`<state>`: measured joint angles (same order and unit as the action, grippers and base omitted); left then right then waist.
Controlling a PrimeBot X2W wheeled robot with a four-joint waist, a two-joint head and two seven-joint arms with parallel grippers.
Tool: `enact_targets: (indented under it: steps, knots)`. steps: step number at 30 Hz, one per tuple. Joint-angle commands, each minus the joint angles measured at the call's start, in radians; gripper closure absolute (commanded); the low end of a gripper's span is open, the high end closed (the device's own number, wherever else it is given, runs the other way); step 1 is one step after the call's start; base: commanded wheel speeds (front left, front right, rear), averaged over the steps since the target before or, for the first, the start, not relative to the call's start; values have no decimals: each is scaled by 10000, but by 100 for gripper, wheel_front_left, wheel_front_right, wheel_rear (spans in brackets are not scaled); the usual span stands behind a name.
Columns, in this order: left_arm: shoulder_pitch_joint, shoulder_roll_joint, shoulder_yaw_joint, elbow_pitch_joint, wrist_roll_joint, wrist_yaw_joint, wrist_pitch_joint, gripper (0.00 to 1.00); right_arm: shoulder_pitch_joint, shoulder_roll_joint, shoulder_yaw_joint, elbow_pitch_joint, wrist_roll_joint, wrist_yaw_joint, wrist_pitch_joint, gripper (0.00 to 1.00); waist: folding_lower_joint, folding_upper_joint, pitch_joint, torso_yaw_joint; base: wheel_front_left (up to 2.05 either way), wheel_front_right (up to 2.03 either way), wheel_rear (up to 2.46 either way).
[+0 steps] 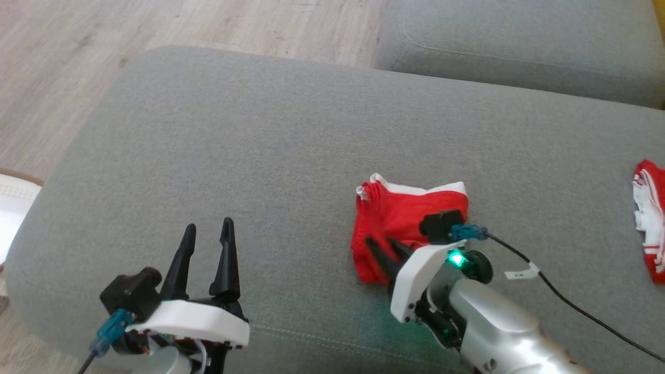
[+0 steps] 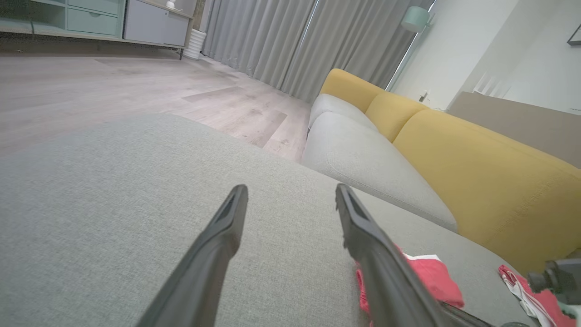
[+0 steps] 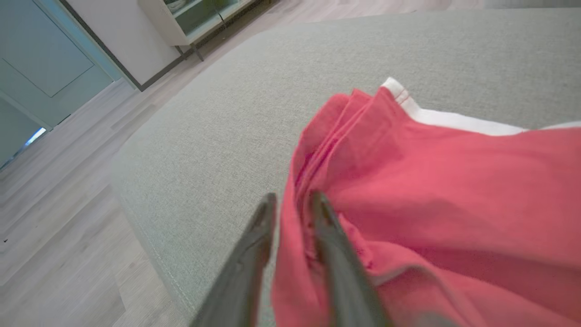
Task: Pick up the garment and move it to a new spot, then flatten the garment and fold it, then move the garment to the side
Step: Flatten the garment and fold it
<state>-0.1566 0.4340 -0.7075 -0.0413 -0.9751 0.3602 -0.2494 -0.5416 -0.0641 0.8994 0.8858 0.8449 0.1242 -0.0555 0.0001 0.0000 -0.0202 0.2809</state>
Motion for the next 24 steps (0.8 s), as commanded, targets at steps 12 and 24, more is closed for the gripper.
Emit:
enact_targets:
  steps: [12,24]
  knots:
    - [-278,-194,237,-245,286,-15,-116,0,146,139,-392,-915,-281,65,-1337,0,-1,0,-105,-703,0,0,0]
    - [-467,-310,31,-271,420,-47,-38,0,-493,-32,-2255,853,-2683,65,-1950,71,-1,0,117,-310,0,0,0]
